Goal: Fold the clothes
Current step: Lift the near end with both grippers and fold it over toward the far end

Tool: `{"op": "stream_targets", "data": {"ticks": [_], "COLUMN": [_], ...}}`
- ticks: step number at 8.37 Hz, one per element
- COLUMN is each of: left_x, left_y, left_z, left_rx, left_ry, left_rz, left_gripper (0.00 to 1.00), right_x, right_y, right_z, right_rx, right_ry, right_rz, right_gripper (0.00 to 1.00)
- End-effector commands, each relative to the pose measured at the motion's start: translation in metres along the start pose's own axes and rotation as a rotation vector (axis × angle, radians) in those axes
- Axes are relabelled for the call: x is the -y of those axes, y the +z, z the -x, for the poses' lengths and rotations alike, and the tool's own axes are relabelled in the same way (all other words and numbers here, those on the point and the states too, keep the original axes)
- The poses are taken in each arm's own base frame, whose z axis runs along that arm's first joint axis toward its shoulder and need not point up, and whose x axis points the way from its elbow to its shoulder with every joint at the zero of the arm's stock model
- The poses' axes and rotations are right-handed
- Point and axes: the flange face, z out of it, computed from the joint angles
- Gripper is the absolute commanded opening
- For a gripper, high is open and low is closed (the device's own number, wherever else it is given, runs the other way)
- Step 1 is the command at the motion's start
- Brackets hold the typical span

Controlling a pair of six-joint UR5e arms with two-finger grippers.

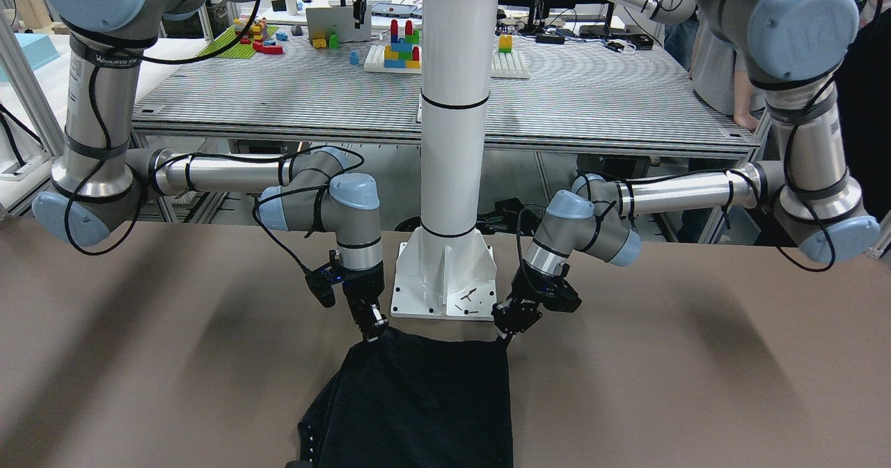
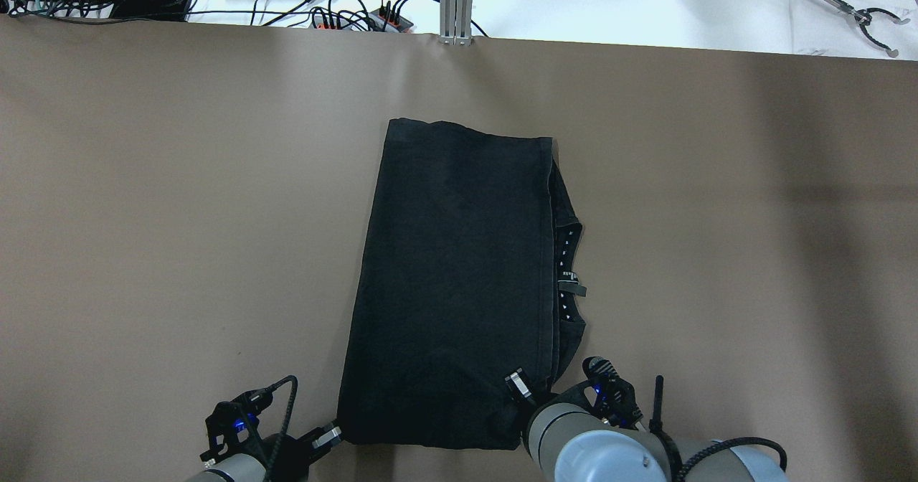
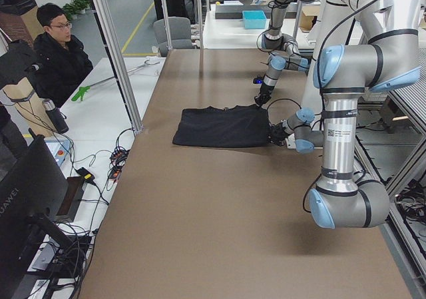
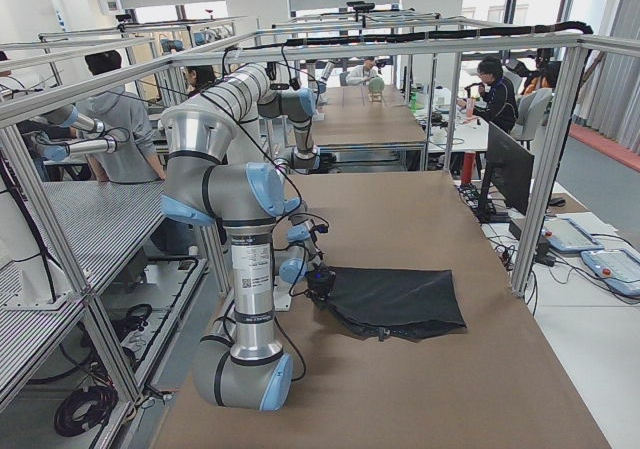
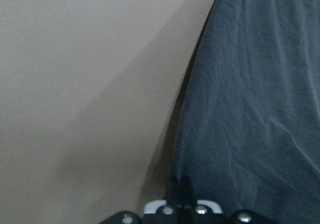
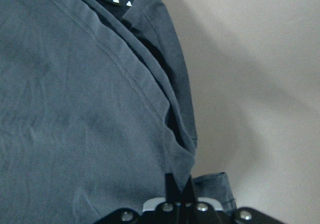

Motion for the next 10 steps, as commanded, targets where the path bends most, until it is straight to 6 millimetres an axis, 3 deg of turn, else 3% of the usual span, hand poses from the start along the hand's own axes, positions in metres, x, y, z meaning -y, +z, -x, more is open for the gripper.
{"op": "stream_targets", "data": {"ticks": [1, 2, 3, 4, 5, 6, 7, 8, 9, 10], "left_x": [0.031, 0.074, 0.126, 0.178, 0.221, 0.252, 0.284, 0.311, 0.330, 0.350], "left_y": [-0.091, -0.082, -0.060, -0.031, -0.005, 0.016, 0.030, 0.059, 0.101, 0.153], "left_z": [-0.038, -0.073, -0.121, -0.177, -0.217, -0.243, -0.253, -0.252, -0.263, -0.244], "left_rx": [-0.076, -0.064, -0.022, 0.008, 0.021, 0.042, 0.064, 0.115, 0.112, 0.088], "left_ry": [-0.050, -0.077, -0.111, -0.123, -0.124, -0.132, -0.121, -0.118, -0.107, -0.091], "left_rz": [0.065, 0.014, -0.005, -0.031, -0.058, -0.080, -0.113, -0.142, -0.150, -0.159], "left_gripper": [0.00, 0.00, 0.00, 0.00, 0.00, 0.00, 0.00, 0.00, 0.00, 0.19], "right_x": [0.024, 0.044, 0.075, 0.098, 0.119, 0.146, 0.158, 0.185, 0.214, 0.244], "right_y": [-0.084, -0.089, -0.086, -0.067, -0.052, -0.032, -0.004, 0.024, 0.062, 0.100], "right_z": [0.001, 0.019, 0.056, 0.101, 0.136, 0.162, 0.185, 0.205, 0.228, 0.269], "right_rx": [0.082, 0.098, 0.097, 0.073, 0.082, 0.072, 0.063, 0.076, 0.089, 0.081], "right_ry": [0.027, 0.059, 0.091, 0.117, 0.124, 0.072, 0.029, 0.004, -0.049, -0.116], "right_rz": [0.100, 0.087, 0.078, 0.067, 0.022, -0.043, -0.077, -0.089, -0.100, -0.096], "right_gripper": [0.00, 0.00, 0.00, 0.00, 0.00, 0.00, 0.00, 0.00, 0.00, 0.52]}}
